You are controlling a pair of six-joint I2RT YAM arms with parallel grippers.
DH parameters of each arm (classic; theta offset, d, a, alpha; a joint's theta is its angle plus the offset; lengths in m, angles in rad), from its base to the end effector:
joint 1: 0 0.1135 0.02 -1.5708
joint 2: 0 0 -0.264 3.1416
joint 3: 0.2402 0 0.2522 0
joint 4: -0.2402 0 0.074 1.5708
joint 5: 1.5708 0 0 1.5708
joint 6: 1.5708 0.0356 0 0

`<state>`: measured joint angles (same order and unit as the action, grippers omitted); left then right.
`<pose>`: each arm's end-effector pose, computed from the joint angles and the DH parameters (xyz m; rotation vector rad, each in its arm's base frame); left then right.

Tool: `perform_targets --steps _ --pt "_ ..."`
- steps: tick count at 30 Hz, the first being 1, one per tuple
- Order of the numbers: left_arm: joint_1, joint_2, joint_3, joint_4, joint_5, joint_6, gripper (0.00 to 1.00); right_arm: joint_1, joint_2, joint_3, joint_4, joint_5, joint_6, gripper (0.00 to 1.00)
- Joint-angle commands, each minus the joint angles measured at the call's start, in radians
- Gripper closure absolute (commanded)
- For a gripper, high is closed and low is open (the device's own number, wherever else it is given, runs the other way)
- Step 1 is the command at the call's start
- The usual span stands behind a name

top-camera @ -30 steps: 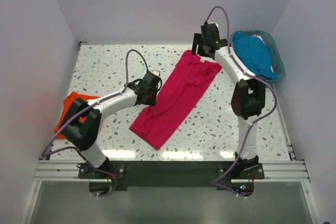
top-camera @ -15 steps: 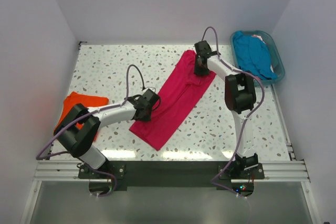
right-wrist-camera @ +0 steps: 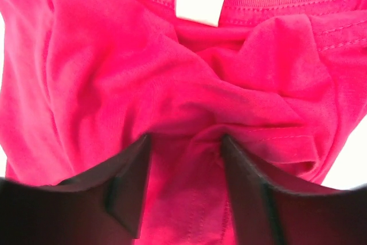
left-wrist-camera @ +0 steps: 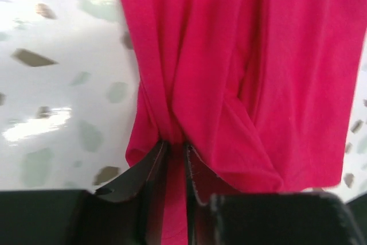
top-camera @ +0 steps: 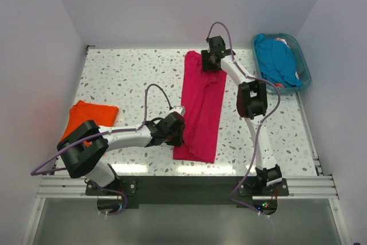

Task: Fold and stack the t-shirts
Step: Fold the tshirt

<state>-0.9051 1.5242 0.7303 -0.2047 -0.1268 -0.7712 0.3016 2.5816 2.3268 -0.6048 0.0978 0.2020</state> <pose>0.1773 -0.2185 0.1527 0.1269 2.6265 -0.4633 0.5427 0.1652 0.1671 -0.0768 2.4266 0.1095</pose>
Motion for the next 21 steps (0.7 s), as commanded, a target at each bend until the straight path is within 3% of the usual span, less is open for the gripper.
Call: perform_targets --steps 1,4,5,8,14,17,18,19,21 --pt "-0.05 0.046 -0.016 0.073 0.111 -0.076 0.74 -0.001 0.051 0.078 0.013 -0.04 -0.093 0.39" --pt "-0.052 0.035 0.03 0.048 0.102 -0.053 0.61 0.001 0.025 0.151 -0.015 -0.029 -0.079 0.23" --pt "-0.052 0.022 0.049 0.028 0.08 -0.047 0.54 -0.001 0.0 0.134 -0.006 -0.02 -0.067 0.12" --pt "-0.046 -0.036 0.084 -0.03 0.02 -0.024 0.45 -0.001 -0.127 0.068 0.016 0.028 -0.047 0.01" --pt "-0.034 -0.166 0.06 -0.101 -0.022 -0.013 0.46 0.002 -0.451 -0.165 -0.009 0.109 0.072 0.02" --pt "-0.032 -0.209 0.002 -0.085 0.012 -0.02 0.51 0.03 -0.624 -0.447 0.032 0.106 0.135 0.07" --pt "-0.032 -0.217 -0.014 -0.076 0.024 -0.02 0.52 0.069 -0.731 -0.609 0.075 0.12 0.14 0.09" --pt "-0.034 -0.228 -0.044 -0.056 0.038 -0.017 0.53 0.091 -0.789 -0.683 0.083 0.134 0.151 0.18" --pt "-0.034 -0.239 -0.075 -0.029 0.078 -0.008 0.54 0.155 -0.935 -0.897 0.124 0.119 0.184 0.26"
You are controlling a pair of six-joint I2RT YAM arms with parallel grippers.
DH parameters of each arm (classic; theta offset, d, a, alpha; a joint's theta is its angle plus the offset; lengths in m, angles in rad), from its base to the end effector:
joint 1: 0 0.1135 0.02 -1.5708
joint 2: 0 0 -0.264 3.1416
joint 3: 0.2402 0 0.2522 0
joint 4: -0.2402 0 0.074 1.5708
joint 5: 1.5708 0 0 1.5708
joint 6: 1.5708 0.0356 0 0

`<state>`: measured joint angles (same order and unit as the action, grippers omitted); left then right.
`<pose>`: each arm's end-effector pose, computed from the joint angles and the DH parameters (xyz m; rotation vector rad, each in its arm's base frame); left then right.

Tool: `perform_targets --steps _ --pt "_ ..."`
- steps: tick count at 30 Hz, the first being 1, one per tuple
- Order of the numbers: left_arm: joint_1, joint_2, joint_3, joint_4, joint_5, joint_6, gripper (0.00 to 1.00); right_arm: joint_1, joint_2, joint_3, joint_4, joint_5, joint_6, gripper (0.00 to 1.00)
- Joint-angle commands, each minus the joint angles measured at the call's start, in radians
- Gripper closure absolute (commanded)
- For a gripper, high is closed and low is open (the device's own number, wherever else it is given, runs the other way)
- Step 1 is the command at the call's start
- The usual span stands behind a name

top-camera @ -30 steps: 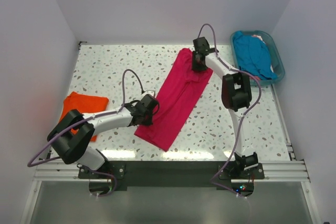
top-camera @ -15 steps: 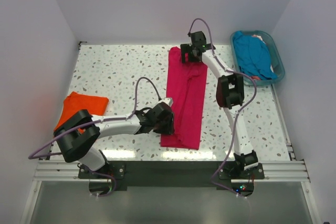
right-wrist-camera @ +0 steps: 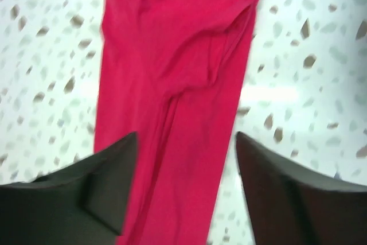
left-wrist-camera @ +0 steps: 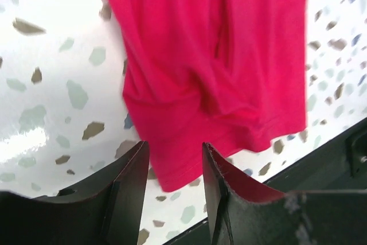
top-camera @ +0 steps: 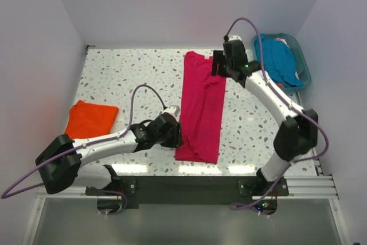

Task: Fold and stack the t-shirts
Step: Fold the tshirt

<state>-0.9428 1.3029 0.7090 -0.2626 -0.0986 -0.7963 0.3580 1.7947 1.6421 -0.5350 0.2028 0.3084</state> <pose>0.1546 -0.2070 0.1981 0.1389 2.5306 -0.6418 0.3902 0.1383 0.3239 0.0522 2.2443 0.1311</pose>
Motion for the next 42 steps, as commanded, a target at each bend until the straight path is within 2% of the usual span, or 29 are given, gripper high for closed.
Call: perform_targets --steps 1,2,3,5,6,8,9,18,26,35,42 --pt "0.004 -0.027 -0.081 0.054 0.075 0.025 0.54 0.128 -0.191 -0.282 0.067 0.023 0.095 0.34" --pt "0.004 -0.031 -0.095 0.065 0.085 0.031 0.54 0.157 -0.234 -0.409 0.096 0.02 0.121 0.39" --pt "0.003 -0.037 -0.109 0.08 0.092 0.038 0.53 0.229 -0.315 -0.462 0.104 0.038 0.132 0.42" --pt "0.002 -0.062 -0.144 0.111 0.092 0.048 0.51 0.32 -0.374 -0.553 0.107 0.076 0.167 0.49" --pt "0.002 -0.071 -0.155 0.121 0.115 0.051 0.5 0.402 -0.394 -0.611 0.09 0.098 0.184 0.51" --pt "0.002 -0.09 -0.186 0.152 0.128 0.042 0.5 0.482 -0.446 -0.674 0.072 0.171 0.236 0.54" --pt "0.002 -0.094 -0.192 0.158 0.128 0.039 0.5 0.546 -0.461 -0.691 0.063 0.193 0.253 0.54" --pt "0.002 -0.105 -0.246 0.227 0.105 -0.023 0.5 0.778 -0.448 -0.745 0.021 0.319 0.405 0.59" --pt "0.002 -0.1 -0.264 0.244 0.102 -0.047 0.54 0.848 -0.387 -0.739 0.012 0.328 0.455 0.6" --pt "0.004 -0.117 -0.273 0.24 0.1 -0.057 0.55 0.86 -0.356 -0.777 0.026 0.307 0.492 0.68" --pt "0.006 -0.12 -0.267 0.24 0.102 -0.052 0.55 0.861 -0.357 -0.803 0.047 0.27 0.497 0.68"
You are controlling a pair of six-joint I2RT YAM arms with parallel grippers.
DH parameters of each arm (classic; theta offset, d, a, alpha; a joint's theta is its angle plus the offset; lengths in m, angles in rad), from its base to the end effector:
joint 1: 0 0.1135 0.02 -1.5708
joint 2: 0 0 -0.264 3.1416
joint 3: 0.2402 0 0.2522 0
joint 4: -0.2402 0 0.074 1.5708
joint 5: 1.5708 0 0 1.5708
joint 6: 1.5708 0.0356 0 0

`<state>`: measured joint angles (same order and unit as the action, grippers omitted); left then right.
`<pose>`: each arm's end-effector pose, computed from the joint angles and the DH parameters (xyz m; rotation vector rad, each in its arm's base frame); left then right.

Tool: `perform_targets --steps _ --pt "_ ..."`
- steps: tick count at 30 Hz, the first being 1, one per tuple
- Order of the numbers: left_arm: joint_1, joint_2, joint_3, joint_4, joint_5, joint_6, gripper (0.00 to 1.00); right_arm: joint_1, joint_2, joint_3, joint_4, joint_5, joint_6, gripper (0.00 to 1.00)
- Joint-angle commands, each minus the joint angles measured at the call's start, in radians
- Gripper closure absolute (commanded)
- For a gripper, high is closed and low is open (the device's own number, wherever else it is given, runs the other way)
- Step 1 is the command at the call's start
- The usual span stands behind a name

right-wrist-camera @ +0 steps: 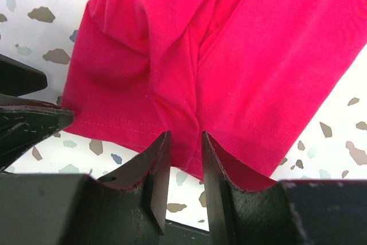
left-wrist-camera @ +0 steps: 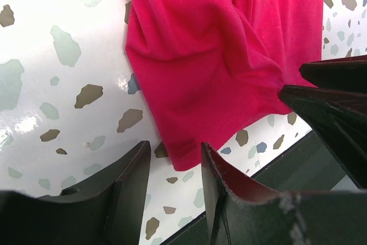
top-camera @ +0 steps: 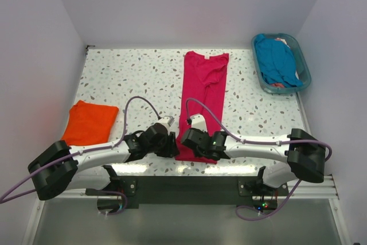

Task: Fold and stack the t-shirts
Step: Fold the tshirt

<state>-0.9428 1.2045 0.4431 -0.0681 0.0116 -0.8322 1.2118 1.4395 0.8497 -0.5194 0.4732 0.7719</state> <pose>0.1278 -0.1768 0.1536 0.1480 2.5675 -0.7845 0.1099 0.2466 0.1942 -0.4066 2.4671 0.1617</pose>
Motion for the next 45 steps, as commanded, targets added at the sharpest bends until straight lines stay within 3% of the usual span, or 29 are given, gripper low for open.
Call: perform_targets --steps 1,6,14,17,24,39,40,45 --pt "0.006 -0.022 -0.001 0.045 -0.01 -0.016 0.55 0.008 -0.002 -0.018 0.036 -0.004 0.038 0.68" --pt "0.012 -0.02 -0.006 0.053 -0.01 -0.008 0.55 0.009 -0.008 -0.029 0.045 -0.019 0.044 0.7" --pt "0.029 -0.016 -0.014 0.09 0.007 -0.001 0.54 0.009 -0.045 -0.057 0.064 -0.053 0.064 0.95" --pt "0.035 -0.016 -0.012 0.093 0.017 0.008 0.54 0.009 -0.093 -0.075 0.07 -0.064 0.082 1.0" --pt "0.056 -0.016 -0.011 0.102 0.047 0.027 0.54 0.018 -0.195 -0.112 0.082 -0.096 0.132 1.0" --pt "0.075 -0.006 -0.012 0.074 0.119 0.074 0.57 0.107 -0.134 -0.143 0.041 -0.018 0.242 1.0" --pt "0.075 -0.005 -0.015 0.076 0.126 0.079 0.57 0.107 -0.136 -0.146 0.027 -0.004 0.248 0.99" --pt "0.075 0.044 -0.02 0.111 0.189 0.116 0.51 0.106 -0.166 -0.126 -0.022 0.038 0.25 0.68"
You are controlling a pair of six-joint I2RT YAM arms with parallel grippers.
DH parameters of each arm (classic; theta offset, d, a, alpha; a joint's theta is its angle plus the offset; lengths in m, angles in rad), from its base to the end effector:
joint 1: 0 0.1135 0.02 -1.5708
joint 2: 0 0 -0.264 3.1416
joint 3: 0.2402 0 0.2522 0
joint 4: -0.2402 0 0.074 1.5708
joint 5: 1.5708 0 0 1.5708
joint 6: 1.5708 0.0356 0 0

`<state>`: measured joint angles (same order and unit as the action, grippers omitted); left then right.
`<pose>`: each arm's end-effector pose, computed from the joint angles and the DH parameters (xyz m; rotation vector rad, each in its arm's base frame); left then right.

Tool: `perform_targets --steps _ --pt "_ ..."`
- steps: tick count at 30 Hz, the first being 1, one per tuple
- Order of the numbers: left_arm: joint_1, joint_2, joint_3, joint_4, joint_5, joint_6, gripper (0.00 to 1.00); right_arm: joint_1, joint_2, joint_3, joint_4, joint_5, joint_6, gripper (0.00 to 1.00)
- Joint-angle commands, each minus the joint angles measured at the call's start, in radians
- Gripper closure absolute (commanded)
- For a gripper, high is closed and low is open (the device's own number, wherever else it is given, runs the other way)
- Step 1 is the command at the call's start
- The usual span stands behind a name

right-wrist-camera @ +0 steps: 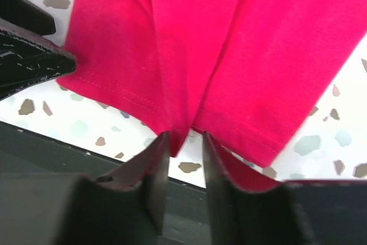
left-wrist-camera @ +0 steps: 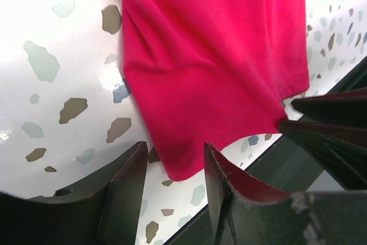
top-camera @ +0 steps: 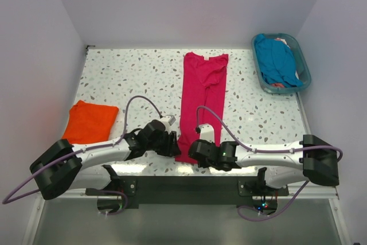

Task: Fold and stack the t-shirts
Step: Fold the tshirt

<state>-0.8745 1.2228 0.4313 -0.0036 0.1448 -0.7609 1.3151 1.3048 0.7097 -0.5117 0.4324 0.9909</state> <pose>0.1380 -0.1731 0.1516 0.2218 2.5599 -0.8929 0.0738 0.2233 0.1855 -0.2805 2.5341 0.3229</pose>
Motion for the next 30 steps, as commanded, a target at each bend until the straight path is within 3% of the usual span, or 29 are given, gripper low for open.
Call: perform_targets --steps 1,5,10,14,19,30 --pt "0.006 0.036 -0.009 0.05 0.061 0.048 0.51 0.004 -0.051 0.02 -0.048 0.088 0.037 0.65" --pt "0.006 0.082 -0.009 0.056 0.064 0.058 0.53 0.001 -0.104 0.027 -0.195 0.175 0.09 0.52" --pt "0.003 0.118 -0.003 0.057 0.07 0.066 0.64 -0.03 -0.17 -0.054 -0.209 0.166 0.152 0.42" --pt "0.003 0.119 -0.003 0.008 0.05 0.063 0.99 -0.06 -0.222 -0.131 -0.151 0.095 0.167 0.42" --pt "0.003 0.02 -0.048 -0.062 0.016 0.022 1.0 -0.08 -0.298 -0.222 -0.099 0.034 0.227 0.42" --pt "-0.012 -0.063 -0.135 -0.036 0.018 -0.063 1.0 -0.089 -0.366 -0.357 0.122 -0.084 0.373 0.46"
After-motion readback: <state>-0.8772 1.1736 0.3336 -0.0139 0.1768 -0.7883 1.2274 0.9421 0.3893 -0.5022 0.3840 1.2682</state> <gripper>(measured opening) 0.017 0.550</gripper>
